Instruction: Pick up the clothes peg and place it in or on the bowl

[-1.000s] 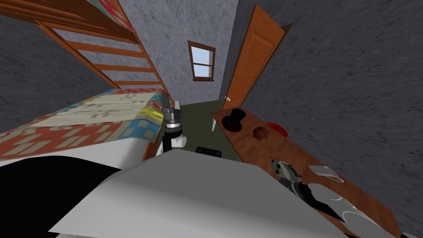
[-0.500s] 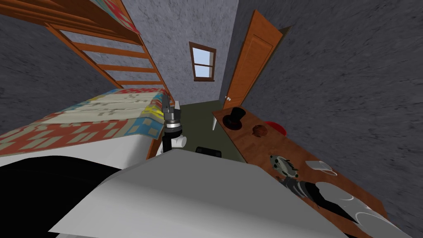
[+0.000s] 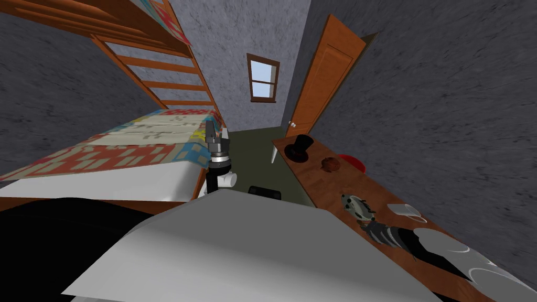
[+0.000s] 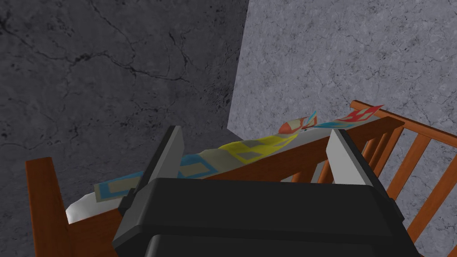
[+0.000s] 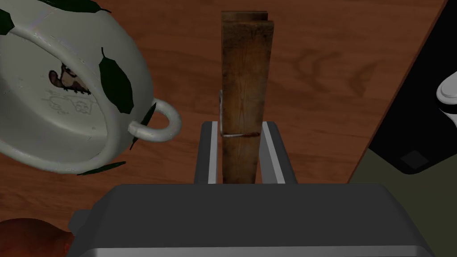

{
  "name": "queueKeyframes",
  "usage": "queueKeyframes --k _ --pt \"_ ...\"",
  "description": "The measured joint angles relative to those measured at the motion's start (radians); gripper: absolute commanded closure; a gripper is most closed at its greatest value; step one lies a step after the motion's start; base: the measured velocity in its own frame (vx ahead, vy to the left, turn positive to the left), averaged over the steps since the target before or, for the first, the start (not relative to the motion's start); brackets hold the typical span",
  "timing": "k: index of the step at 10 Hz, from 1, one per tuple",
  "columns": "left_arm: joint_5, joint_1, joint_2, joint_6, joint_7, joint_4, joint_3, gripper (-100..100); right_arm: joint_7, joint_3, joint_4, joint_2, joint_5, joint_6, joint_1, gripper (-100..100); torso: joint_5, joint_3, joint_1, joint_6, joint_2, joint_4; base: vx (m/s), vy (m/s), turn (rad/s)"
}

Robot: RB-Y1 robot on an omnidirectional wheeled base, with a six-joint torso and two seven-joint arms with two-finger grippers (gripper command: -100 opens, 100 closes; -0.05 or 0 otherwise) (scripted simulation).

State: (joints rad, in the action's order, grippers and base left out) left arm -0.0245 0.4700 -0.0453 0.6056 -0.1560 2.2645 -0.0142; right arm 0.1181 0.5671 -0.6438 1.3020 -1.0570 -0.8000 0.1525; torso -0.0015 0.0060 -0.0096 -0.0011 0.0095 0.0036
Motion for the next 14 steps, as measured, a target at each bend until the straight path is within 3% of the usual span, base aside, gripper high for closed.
queueKeyframes --k 2,4,7,9,11,14 --pt "0.000 0.000 0.000 0.000 0.000 0.000 0.000 0 -0.034 -0.020 -0.001 0.033 0.019 -0.037 0.002 100 -0.003 0.000 -0.007 0.001 0.000 0.000 -0.106 -0.155 0.251" --pt "0.000 0.000 0.000 0.000 0.000 0.000 0.000 0 -0.085 -0.027 -0.010 0.058 0.031 -0.067 0.006 100 -0.003 -0.004 -0.008 0.000 -0.007 -0.002 -0.026 -0.138 0.194" --pt "0.000 0.000 0.000 0.000 0.000 0.000 0.000 0 -0.123 -0.030 0.003 0.079 0.043 -0.118 0.005 100 -0.004 -0.006 -0.005 0.000 -0.010 -0.003 -0.019 -0.096 0.156" --pt "0.000 0.000 0.000 0.000 0.000 0.000 0.000 0 -0.156 -0.025 0.005 0.094 0.049 -0.153 0.007 100 -0.004 -0.006 -0.004 0.000 -0.010 -0.003 -0.023 -0.096 0.203" --pt "0.000 0.000 0.000 0.000 0.000 0.000 0.000 0 -0.176 -0.012 0.044 0.092 0.049 -0.204 -0.013 100 -0.005 -0.007 -0.007 0.000 -0.012 -0.004 -0.005 -0.111 0.159" --pt "0.000 0.000 0.000 0.000 0.000 0.000 0.000 0 -0.219 0.003 0.035 0.111 0.059 -0.244 0.000 100 -0.005 -0.008 -0.008 0.000 -0.012 -0.004 -0.004 -0.093 0.113"
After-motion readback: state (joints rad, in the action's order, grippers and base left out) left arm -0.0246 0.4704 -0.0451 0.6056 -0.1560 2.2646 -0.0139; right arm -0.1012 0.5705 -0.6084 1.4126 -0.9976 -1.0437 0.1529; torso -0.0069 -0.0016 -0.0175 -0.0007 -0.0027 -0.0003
